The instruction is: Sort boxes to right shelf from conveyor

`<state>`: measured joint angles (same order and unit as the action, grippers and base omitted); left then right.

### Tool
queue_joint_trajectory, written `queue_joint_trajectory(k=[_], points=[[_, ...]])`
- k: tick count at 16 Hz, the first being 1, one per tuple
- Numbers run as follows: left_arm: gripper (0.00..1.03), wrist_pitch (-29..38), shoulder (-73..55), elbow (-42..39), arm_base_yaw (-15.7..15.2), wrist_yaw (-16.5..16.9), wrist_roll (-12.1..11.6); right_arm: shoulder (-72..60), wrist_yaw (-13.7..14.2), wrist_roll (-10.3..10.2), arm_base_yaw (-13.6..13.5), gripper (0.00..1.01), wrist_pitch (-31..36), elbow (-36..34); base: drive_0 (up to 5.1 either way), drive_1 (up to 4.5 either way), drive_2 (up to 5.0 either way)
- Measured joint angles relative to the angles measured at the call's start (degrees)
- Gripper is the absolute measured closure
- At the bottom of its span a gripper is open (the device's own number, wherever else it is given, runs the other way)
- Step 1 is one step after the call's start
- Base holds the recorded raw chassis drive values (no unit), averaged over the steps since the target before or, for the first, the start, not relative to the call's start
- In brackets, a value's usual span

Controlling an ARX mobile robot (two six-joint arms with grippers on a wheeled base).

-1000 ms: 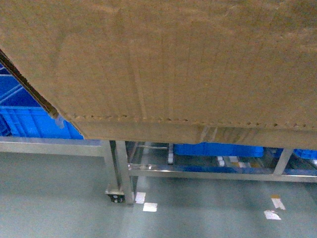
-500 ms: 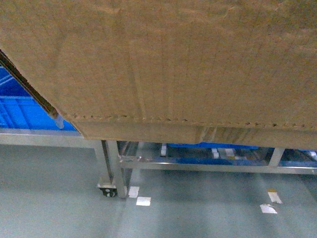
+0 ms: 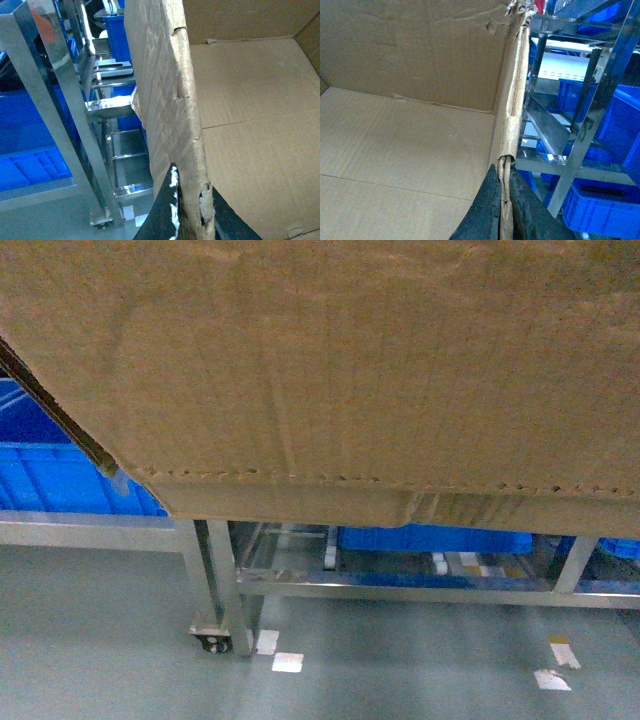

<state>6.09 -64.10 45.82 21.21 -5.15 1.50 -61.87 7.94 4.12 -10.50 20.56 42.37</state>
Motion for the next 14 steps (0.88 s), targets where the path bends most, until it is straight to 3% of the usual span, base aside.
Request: queue_joint_trajectory(k=[11, 14], points=[[1.0, 0.0, -0.1, 0.0, 0.0, 0.0, 0.0, 0.0, 0.0, 0.0, 0.0, 0.99, -0.1, 0.0, 0.0, 0.0, 0.0], [1.0, 0.0, -0.2, 0.0, 0.0, 0.0, 0.0, 0.0, 0.0, 0.0, 0.0, 0.99, -0.1, 0.0, 0.1, 4.47, -4.2]])
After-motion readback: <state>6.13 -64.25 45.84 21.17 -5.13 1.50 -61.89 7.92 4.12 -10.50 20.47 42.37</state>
